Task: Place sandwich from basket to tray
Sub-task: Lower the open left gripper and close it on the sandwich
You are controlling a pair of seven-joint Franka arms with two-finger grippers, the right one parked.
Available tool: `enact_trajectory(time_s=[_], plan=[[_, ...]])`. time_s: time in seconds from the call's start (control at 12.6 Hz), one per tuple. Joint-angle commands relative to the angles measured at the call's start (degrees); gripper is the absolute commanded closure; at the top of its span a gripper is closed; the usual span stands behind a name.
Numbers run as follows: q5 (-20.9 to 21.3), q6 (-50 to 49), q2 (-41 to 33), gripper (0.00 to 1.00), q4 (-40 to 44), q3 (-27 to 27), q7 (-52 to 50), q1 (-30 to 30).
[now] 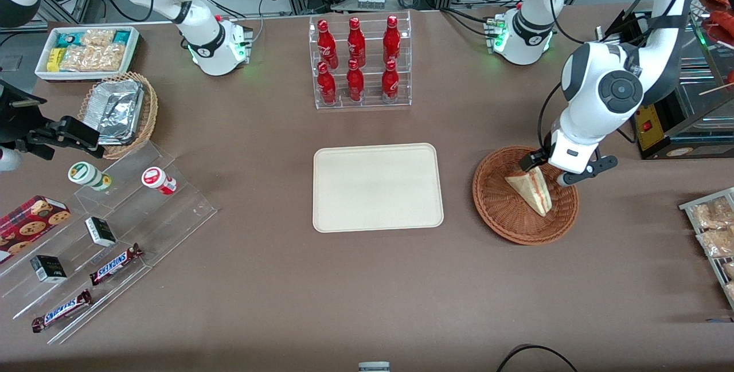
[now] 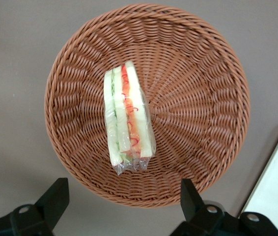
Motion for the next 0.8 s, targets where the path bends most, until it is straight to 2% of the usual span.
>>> enact_trajectory(time_s=[0.0, 0.16, 0.72], plan=[[-0.1, 2.7, 1.6, 0.00, -0.8, 0.2, -8.0, -0.2], [-0.1, 4.1, 3.2, 0.00, -0.7, 0.2, -11.9, -0.2], [-0.2, 9.0, 8.0, 0.00, -0.8, 0.4, -12.5, 0.5]])
